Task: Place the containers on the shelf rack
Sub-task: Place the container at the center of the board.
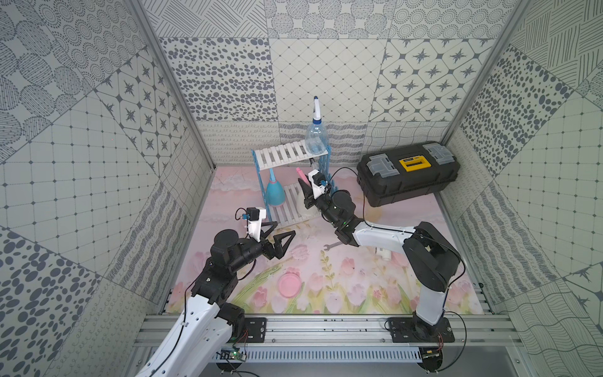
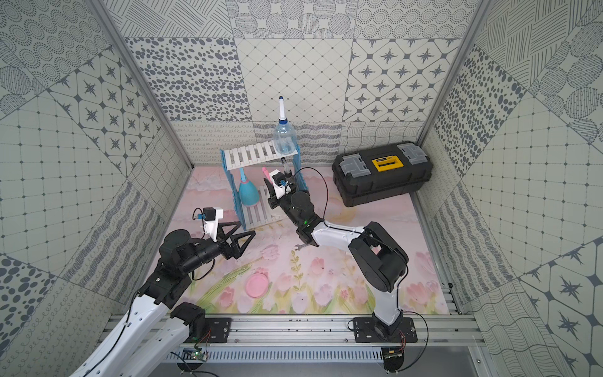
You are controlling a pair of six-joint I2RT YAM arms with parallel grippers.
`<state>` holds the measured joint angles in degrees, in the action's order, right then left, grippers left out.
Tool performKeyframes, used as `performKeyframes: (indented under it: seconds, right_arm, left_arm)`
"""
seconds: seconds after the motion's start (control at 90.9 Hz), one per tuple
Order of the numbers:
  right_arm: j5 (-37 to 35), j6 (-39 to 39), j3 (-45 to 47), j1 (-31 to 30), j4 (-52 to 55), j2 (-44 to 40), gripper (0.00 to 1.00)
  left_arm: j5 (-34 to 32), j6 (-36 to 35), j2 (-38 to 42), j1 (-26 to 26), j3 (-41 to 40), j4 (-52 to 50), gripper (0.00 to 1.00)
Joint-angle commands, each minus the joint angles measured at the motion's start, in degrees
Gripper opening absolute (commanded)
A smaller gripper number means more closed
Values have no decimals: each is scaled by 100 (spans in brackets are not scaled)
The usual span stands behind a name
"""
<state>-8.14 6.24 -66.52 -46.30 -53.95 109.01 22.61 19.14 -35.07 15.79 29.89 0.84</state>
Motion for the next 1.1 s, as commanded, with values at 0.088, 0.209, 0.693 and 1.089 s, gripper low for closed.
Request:
performKeyframes:
  seconds: [0.088,0.209,0.693,1.089]
  right_arm:
    - [-319,436,-255,-9,-1347,589,0]
    - [-337,342,-516,-2,-1407,981,0]
    - [-397,130,-1320,13,-1364,1989,0]
    - [-489,-43,-1329,38,-1370,2184,56]
  left_arm:
    - [-545,-276,110,-23,-154,-70,98]
    - [-547,-214,92,-19,-222,30,98]
    - [-520,-157,55,-25,-330,98,98]
    - [-512,-179,51,-25,-405,141,98]
